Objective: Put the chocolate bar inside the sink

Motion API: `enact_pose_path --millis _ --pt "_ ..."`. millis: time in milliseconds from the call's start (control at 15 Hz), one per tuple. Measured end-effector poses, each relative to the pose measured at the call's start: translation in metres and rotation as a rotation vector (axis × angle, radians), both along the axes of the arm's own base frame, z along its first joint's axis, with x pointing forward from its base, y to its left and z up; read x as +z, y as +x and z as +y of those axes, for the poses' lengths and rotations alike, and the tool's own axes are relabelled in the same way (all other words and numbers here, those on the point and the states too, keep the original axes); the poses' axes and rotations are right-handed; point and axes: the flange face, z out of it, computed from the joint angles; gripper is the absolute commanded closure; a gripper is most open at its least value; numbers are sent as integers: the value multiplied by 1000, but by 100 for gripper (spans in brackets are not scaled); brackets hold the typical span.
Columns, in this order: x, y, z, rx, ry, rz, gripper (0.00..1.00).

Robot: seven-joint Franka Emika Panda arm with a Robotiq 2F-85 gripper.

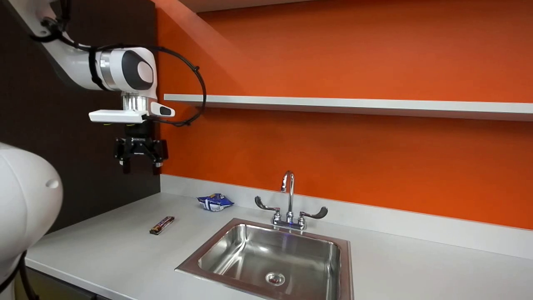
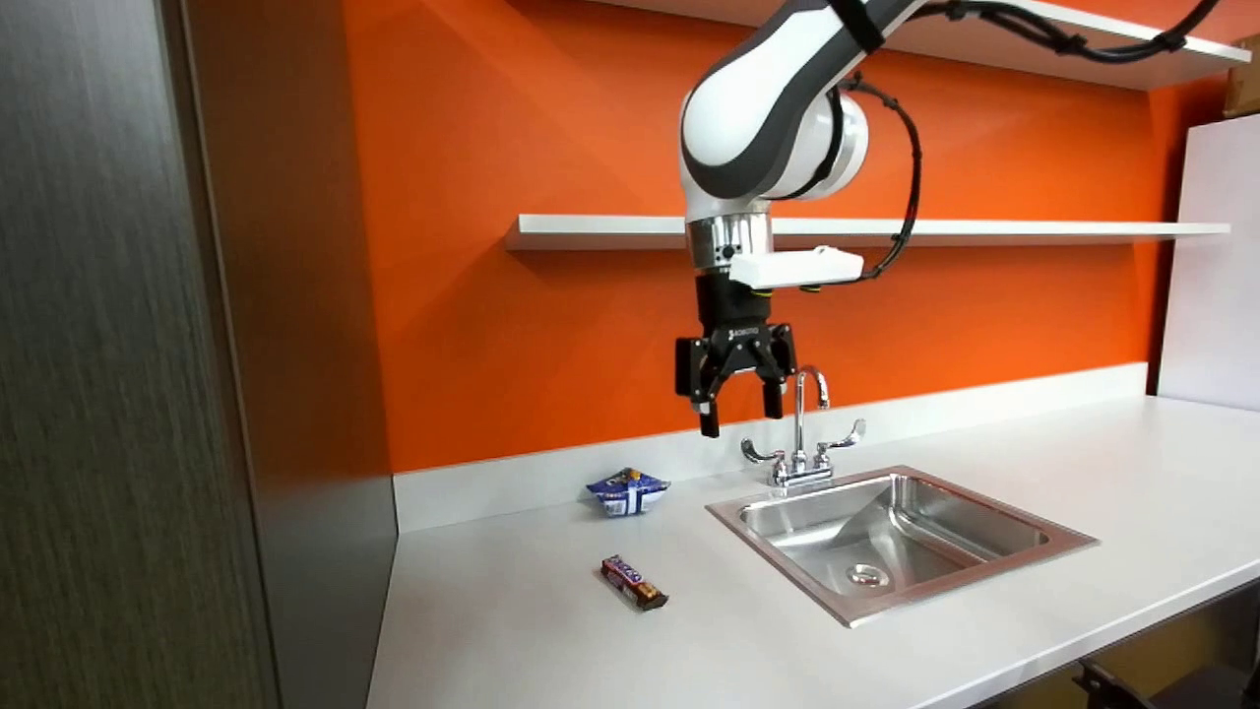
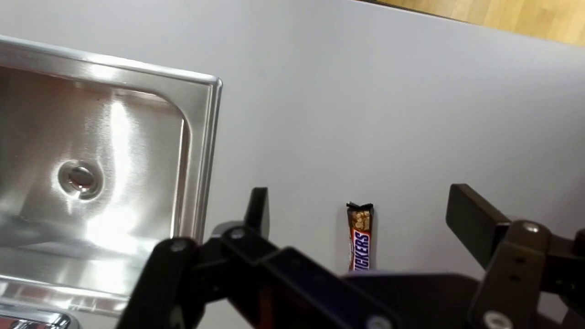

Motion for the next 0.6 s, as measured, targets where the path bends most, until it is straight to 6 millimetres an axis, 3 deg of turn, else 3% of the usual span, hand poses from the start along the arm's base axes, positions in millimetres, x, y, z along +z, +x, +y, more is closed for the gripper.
enact_pose_path --millis 267,600 --pt "-26 32 22 -53 28 -2 0" --pt "-63 59 53 -52 22 -5 0"
